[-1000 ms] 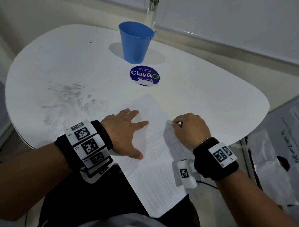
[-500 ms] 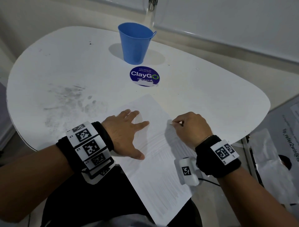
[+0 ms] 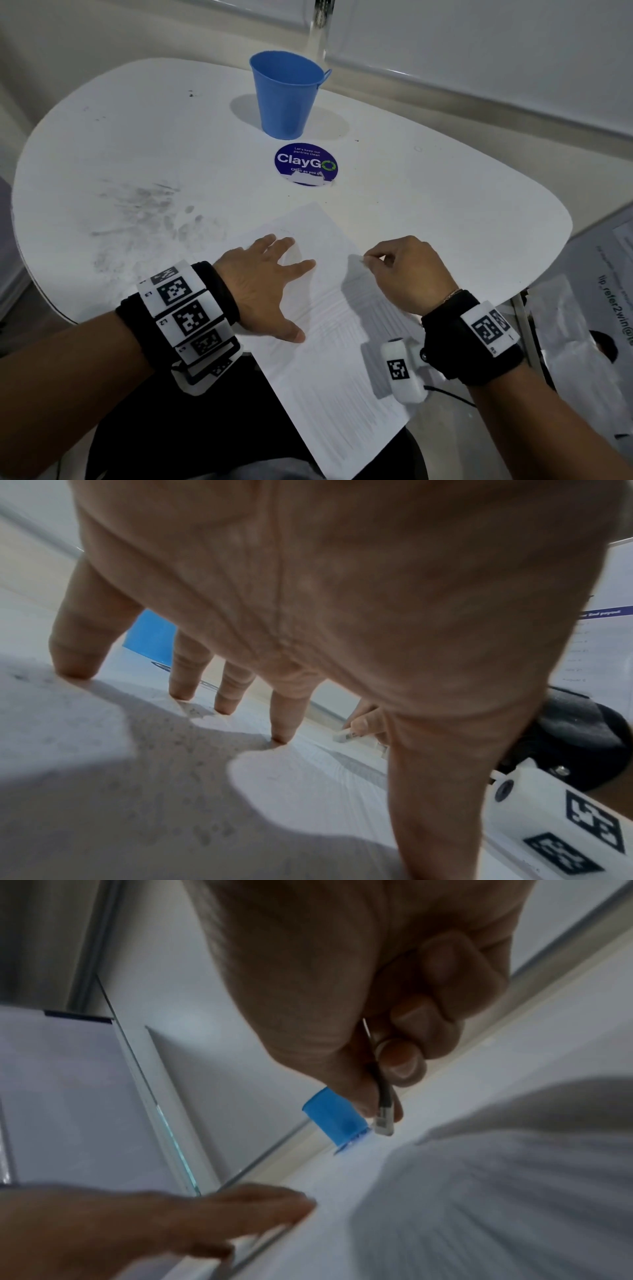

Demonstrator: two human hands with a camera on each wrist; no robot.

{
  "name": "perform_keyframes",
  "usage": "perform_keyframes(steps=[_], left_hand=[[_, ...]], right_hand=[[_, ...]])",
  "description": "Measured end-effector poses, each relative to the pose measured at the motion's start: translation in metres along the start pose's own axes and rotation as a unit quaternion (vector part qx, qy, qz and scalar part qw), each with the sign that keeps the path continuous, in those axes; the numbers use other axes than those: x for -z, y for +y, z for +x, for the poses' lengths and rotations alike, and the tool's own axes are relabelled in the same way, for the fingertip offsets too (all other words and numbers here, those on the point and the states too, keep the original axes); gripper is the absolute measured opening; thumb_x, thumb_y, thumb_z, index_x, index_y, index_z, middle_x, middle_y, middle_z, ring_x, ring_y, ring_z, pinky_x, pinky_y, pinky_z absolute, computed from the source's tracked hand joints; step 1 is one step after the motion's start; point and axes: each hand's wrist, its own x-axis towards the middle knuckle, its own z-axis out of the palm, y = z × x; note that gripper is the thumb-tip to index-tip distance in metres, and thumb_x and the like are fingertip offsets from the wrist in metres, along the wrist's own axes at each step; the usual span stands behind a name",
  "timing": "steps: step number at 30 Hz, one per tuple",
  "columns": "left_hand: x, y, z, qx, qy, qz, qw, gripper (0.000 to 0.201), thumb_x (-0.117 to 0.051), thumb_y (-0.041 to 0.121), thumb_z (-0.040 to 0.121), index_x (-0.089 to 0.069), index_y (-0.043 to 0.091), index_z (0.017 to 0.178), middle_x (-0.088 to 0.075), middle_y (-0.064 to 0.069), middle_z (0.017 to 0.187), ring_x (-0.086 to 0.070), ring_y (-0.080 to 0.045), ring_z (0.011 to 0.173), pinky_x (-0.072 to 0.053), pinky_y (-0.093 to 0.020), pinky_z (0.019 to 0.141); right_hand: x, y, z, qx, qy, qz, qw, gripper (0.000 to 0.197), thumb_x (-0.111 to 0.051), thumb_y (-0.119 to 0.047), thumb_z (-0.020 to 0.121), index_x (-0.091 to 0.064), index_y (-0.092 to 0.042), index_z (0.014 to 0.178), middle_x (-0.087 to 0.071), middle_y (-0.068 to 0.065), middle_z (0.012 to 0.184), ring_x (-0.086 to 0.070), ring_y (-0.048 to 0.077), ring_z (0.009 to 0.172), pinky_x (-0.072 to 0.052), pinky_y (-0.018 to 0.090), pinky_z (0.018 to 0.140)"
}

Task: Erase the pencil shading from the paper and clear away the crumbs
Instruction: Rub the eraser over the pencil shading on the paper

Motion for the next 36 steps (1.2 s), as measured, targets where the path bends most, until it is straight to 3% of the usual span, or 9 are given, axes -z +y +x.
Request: perform_keyframes(steps=[3, 8, 10, 17, 22, 25, 29, 33, 36], left_hand=[[0.0, -0.001, 0.0, 0.0, 0.0, -0.001, 1.0, 0.112, -0.052, 0.09, 0.073, 0.013, 0.049, 0.155, 0.023, 0.006, 0.166, 0.017, -0.02, 0.154, -0.02, -0.046, 0.121], [0.0, 0.0, 0.0, 0.001, 0.002, 0.0, 1.0, 0.112, -0.052, 0.09, 0.073, 0.012, 0.049, 0.155, 0.022, 0.006, 0.166, 0.016, -0.02, 0.155, -0.021, -0.046, 0.121], [-0.001, 0.0, -0.001, 0.001, 0.006, -0.002, 1.0, 0.111, -0.052, 0.089, 0.073, 0.012, 0.049, 0.155, 0.021, 0.006, 0.166, 0.015, -0.02, 0.155, -0.022, -0.046, 0.12], [0.001, 0.001, -0.002, 0.001, 0.009, -0.004, 1.0, 0.111, -0.052, 0.089, 0.074, 0.011, 0.049, 0.156, 0.021, 0.007, 0.166, 0.015, -0.019, 0.155, -0.023, -0.045, 0.12], [0.0, -0.001, -0.001, 0.0, 0.007, -0.002, 1.0, 0.111, -0.051, 0.09, 0.073, 0.012, 0.049, 0.155, 0.022, 0.008, 0.166, 0.016, -0.019, 0.154, -0.025, -0.045, 0.12], [0.0, -0.001, -0.001, -0.003, 0.007, -0.002, 1.0, 0.111, -0.051, 0.09, 0.073, 0.012, 0.049, 0.155, 0.022, 0.008, 0.166, 0.016, -0.019, 0.154, -0.025, -0.046, 0.121], [0.0, -0.001, -0.001, 0.001, 0.01, -0.003, 1.0, 0.111, -0.05, 0.09, 0.073, 0.012, 0.049, 0.155, 0.022, 0.007, 0.166, 0.016, -0.019, 0.154, -0.024, -0.046, 0.121], [-0.001, -0.002, 0.0, 0.002, 0.01, -0.006, 1.0, 0.111, -0.049, 0.091, 0.073, 0.012, 0.049, 0.155, 0.022, 0.007, 0.166, 0.016, -0.019, 0.154, -0.024, -0.046, 0.12], [0.001, -0.001, 0.0, 0.008, 0.008, -0.008, 1.0, 0.11, -0.049, 0.09, 0.074, 0.012, 0.048, 0.156, 0.021, 0.006, 0.167, 0.016, -0.019, 0.155, -0.024, -0.046, 0.12]], right_hand=[[-0.012, -0.006, -0.008, 0.014, -0.022, -0.024, 0.999, 0.019, -0.058, -0.026, 0.095, -0.077, -0.023, 0.091, -0.07, -0.009, 0.076, -0.065, 0.016, 0.076, -0.053, 0.03, 0.072], [-0.01, -0.008, -0.008, 0.017, -0.028, -0.044, 0.998, 0.018, -0.059, -0.028, 0.094, -0.077, -0.024, 0.094, -0.075, -0.007, 0.091, -0.067, 0.019, 0.087, -0.054, 0.033, 0.08], [-0.005, -0.001, -0.004, -0.009, 0.006, -0.063, 0.998, 0.018, -0.058, -0.029, 0.094, -0.076, -0.026, 0.094, -0.074, -0.004, 0.09, -0.067, 0.022, 0.088, -0.054, 0.034, 0.08], [-0.004, 0.004, -0.002, 0.0, 0.002, -0.084, 0.996, 0.02, -0.057, -0.029, 0.093, -0.076, -0.024, 0.089, -0.074, -0.004, 0.087, -0.067, 0.023, 0.083, -0.053, 0.031, 0.075], [0.022, 0.006, 0.003, 0.02, 0.057, 0.029, 0.998, 0.016, -0.065, -0.029, 0.092, -0.076, -0.024, 0.081, -0.054, -0.019, 0.048, -0.054, 0.003, 0.053, -0.037, 0.015, 0.057], [0.006, -0.004, -0.006, 0.044, 0.001, 0.01, 0.999, 0.016, -0.063, -0.026, 0.093, -0.077, -0.023, 0.086, -0.064, -0.015, 0.064, -0.059, 0.006, 0.064, -0.045, 0.022, 0.065], [-0.01, 0.001, -0.004, 0.004, -0.026, -0.024, 0.999, 0.017, -0.06, -0.028, 0.094, -0.077, -0.025, 0.089, -0.073, -0.007, 0.088, -0.066, 0.018, 0.085, -0.053, 0.031, 0.078], [-0.005, 0.007, 0.001, -0.019, -0.006, -0.038, 0.999, 0.017, -0.059, -0.028, 0.094, -0.076, -0.025, 0.09, -0.073, -0.005, 0.086, -0.066, 0.021, 0.086, -0.053, 0.032, 0.078], [-0.006, -0.002, -0.005, 0.009, -0.004, -0.021, 1.0, 0.018, -0.059, -0.026, 0.094, -0.076, -0.024, 0.09, -0.062, -0.014, 0.067, -0.062, 0.016, 0.075, -0.049, 0.029, 0.072]])
